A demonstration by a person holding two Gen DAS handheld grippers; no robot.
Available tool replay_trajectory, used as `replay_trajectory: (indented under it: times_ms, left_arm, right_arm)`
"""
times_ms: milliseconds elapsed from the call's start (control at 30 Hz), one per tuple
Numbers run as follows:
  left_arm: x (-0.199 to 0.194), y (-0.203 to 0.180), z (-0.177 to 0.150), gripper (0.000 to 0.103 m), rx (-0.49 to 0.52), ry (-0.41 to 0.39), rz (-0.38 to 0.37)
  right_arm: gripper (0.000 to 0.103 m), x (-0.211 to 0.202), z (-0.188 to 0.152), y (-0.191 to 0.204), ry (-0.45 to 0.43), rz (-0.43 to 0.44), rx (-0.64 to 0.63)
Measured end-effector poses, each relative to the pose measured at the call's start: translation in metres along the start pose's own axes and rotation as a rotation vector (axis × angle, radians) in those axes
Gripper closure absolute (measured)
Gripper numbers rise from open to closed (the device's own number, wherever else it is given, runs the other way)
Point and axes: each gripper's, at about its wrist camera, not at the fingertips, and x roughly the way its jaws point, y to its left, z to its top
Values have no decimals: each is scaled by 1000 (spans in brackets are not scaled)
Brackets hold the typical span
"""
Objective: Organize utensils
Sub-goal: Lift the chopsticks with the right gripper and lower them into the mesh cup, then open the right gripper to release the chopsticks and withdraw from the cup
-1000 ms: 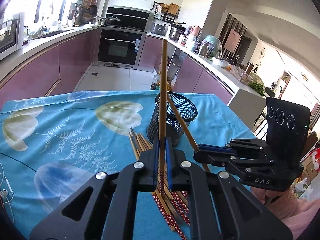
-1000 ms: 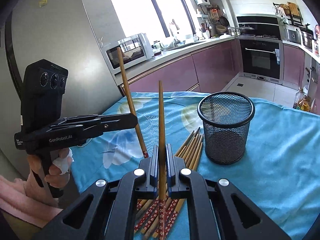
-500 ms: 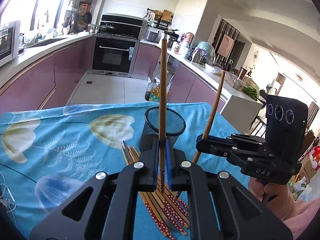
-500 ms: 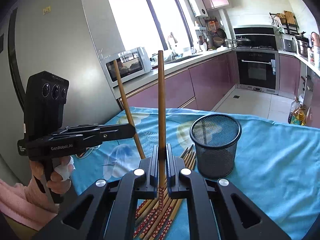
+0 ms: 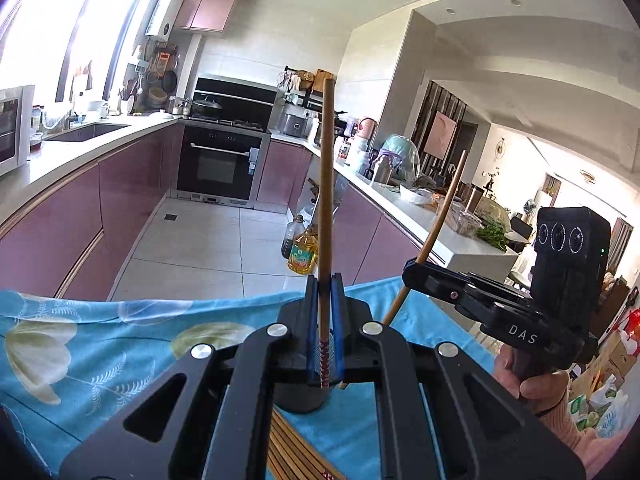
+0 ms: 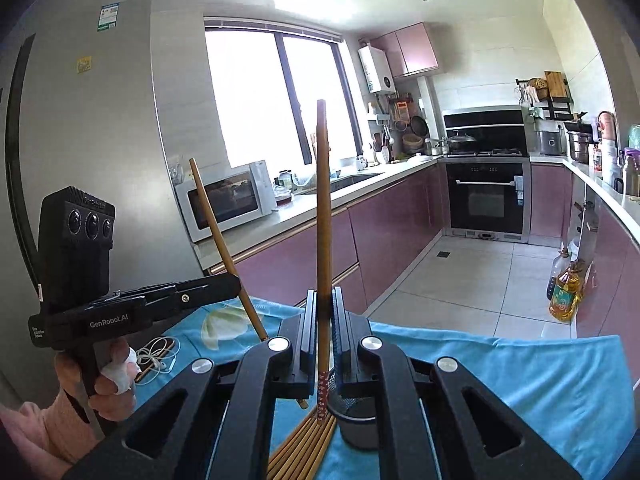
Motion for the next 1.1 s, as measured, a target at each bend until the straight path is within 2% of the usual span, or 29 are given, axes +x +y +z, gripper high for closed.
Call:
replay_trajectory:
  times_ms: [100, 200, 433, 633, 833, 967, 1033, 1100]
  left_arm:
    - [16, -2, 8, 96, 7, 9, 10]
    - [40, -2, 6, 96, 13, 61, 15]
    - [93, -4, -26, 96, 52, 211, 42]
    - [124, 5, -45, 95, 58, 284, 64]
    - [137, 8, -52, 95, 50, 303, 75]
    - [137, 14, -53, 88, 45, 297, 79]
    - [133, 16, -55, 84, 46, 285, 82]
    - [126, 17, -56, 77, 45, 267, 94]
  right_arm:
    - [97, 11, 3, -10, 13, -30, 5]
    - [97, 28, 0, -19, 54, -46, 13]
    - [97, 69, -25, -22, 230, -66, 5]
    - [96, 91, -40, -27, 339, -85, 22]
    - [95, 100, -43, -33, 358, -101, 52]
    - [95, 98, -43, -34, 345, -99, 67]
    - [89, 94, -43, -34, 334, -99, 73]
    - [88, 89, -43, -33, 323, -100, 76]
